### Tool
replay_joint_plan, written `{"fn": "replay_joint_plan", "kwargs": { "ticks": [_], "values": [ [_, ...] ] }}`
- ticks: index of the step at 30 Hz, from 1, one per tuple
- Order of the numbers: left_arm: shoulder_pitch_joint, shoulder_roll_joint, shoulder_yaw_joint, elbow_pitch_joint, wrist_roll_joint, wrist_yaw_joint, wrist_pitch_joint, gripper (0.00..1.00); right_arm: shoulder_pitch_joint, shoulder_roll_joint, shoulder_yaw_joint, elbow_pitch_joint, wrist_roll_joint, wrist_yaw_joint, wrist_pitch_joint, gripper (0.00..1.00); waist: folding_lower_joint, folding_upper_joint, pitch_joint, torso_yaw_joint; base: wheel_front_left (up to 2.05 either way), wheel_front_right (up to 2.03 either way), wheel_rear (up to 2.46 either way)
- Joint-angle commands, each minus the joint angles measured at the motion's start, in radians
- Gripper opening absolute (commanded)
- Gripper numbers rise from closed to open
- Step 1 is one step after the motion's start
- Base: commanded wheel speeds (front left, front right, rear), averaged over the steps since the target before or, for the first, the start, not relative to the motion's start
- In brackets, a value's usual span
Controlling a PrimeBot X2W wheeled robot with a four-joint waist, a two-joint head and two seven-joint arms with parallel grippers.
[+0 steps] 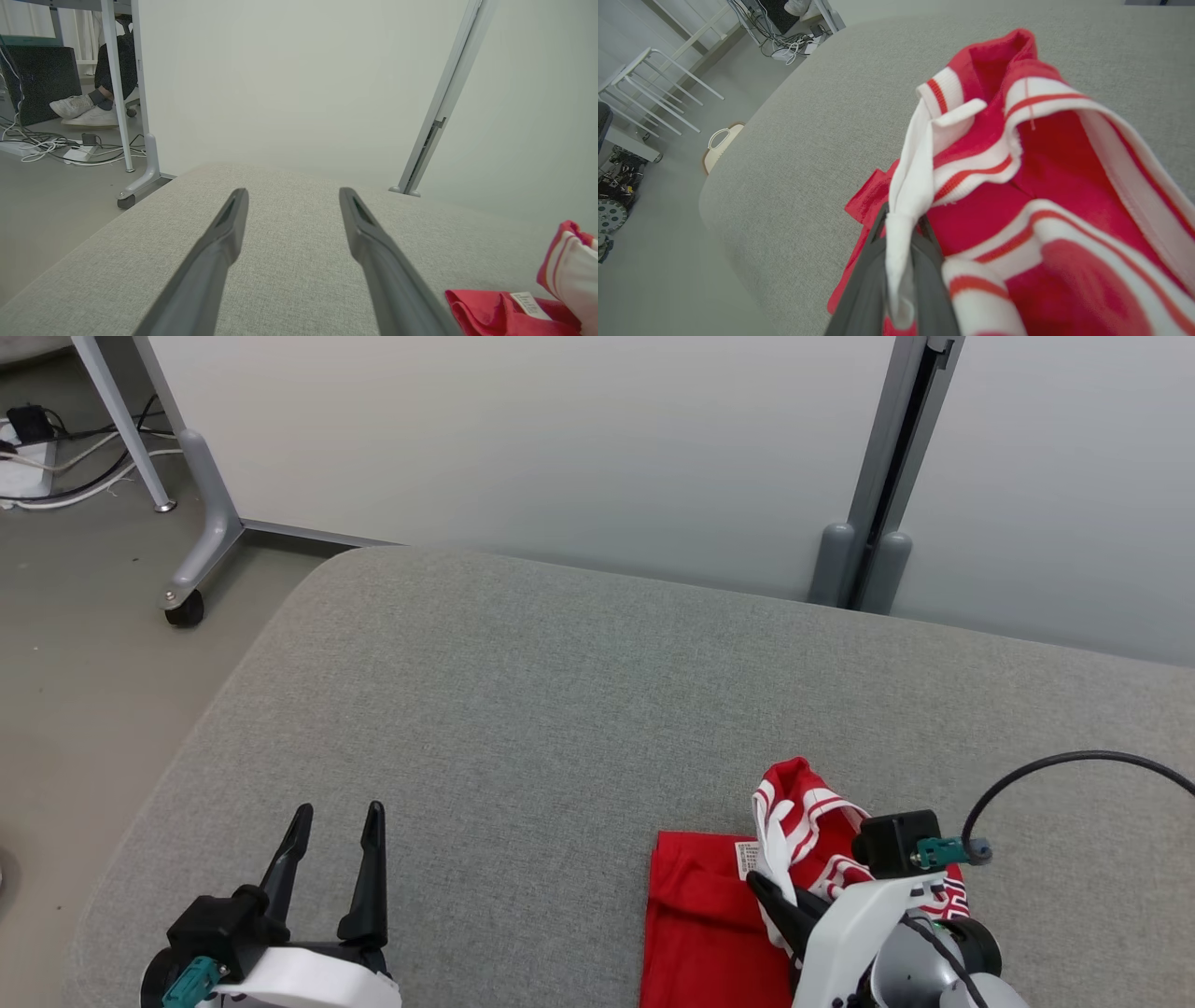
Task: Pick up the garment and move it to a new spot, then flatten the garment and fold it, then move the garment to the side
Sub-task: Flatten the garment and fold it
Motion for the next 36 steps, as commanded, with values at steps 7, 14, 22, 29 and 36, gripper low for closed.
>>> {"fn": "replay_joint_plan", "kwargs": {
  "ticks": [7,14,22,29,36],
  "values": [
    [-0.031,0.002,0.006,0.021,-0.004,-0.007,-0.001,1.00,-0.048,0.004,0.081,0.132,0.084,0.001,-0.088,1.00,0.0000,0.0000,0.008,0.000,0.00,0.00,0.00],
    [-0.025,-0.001,0.014,0.029,-0.005,-0.007,-0.001,1.00,-0.081,0.003,0.166,0.095,0.165,0.001,-0.161,1.00,0.0000,0.0000,0.002,-0.043,0.00,0.00,0.00],
    [-0.007,-0.005,0.028,0.011,0.002,-0.003,-0.001,1.00,-0.043,-0.057,0.093,-0.124,0.219,0.001,-0.298,1.00,0.0000,0.0000,-0.009,-0.118,0.00,0.00,0.00],
    [0.006,-0.011,0.041,0.000,0.004,-0.003,-0.001,1.00,0.016,-0.142,-0.122,-0.130,0.056,0.001,-0.395,1.00,0.0000,0.0000,-0.010,-0.175,0.00,0.00,0.00],
    [0.011,-0.017,0.049,-0.002,0.010,-0.010,-0.001,1.00,0.055,-0.123,-0.246,-0.035,-0.054,0.001,-0.441,1.00,0.0000,0.0000,-0.010,-0.196,0.00,0.00,0.00]
  ]
}}
